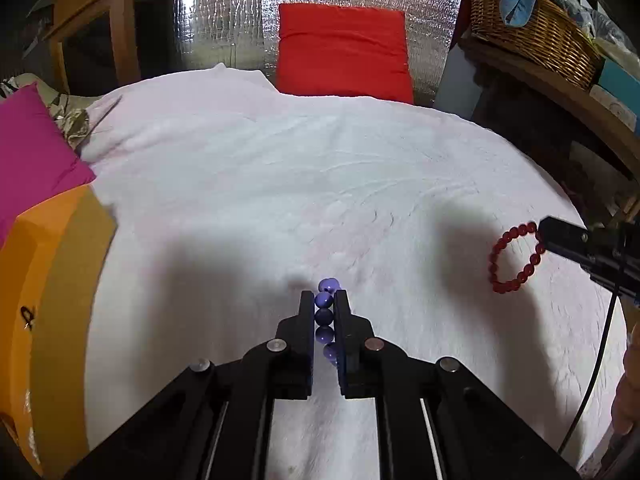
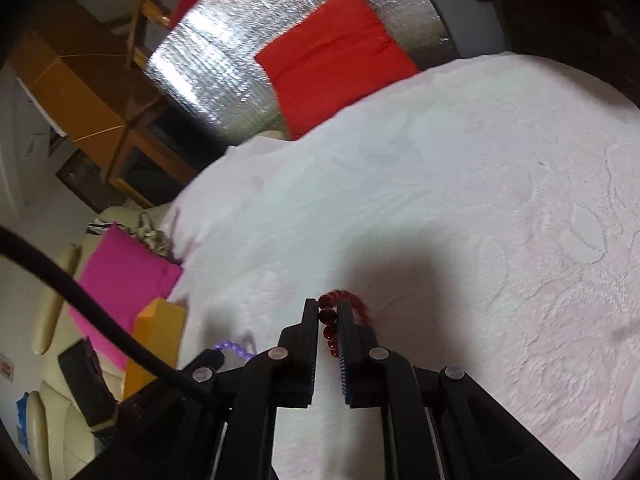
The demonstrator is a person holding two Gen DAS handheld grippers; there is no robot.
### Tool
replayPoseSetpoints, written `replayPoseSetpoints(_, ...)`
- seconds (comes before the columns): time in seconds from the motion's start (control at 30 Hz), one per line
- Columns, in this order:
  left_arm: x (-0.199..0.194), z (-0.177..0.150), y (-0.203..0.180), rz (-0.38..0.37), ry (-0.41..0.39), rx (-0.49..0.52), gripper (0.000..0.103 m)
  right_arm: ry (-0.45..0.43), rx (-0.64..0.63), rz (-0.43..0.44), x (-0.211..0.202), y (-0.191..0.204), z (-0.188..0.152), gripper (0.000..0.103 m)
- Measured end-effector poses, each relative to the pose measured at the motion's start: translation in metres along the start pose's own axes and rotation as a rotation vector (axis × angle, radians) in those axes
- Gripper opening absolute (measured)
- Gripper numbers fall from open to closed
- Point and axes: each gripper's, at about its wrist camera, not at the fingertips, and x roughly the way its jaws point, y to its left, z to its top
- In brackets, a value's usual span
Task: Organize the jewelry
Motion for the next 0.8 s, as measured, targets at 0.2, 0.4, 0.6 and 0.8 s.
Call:
replayPoseSetpoints(0.2,-0.020,-0.012,0.011,0.003,-0.011,0.002,0.009,0.025,-0.055,0.039,0.001,0.027,-0.020,0.010)
replayPoseSetpoints(0.4,0.004,-0.025,0.017,0.059,0.101,0.021,0.009,0.090,-0.099,-0.036,0.020,0.026,-0.033,0.010)
replayPoseSetpoints(0.6,0.018,-0.029,0.036,0.036,0.167,-0.022,0.009,0.175,-0.112,-0.174,0.043,0.003,-0.037,0.010)
replayPoseSetpoints(0.8,0.029,-0.032,0.039,0.042,0.192,0.011,0.010,0.220,-0.139,-0.241,0.053,0.002,-0.039,0.013)
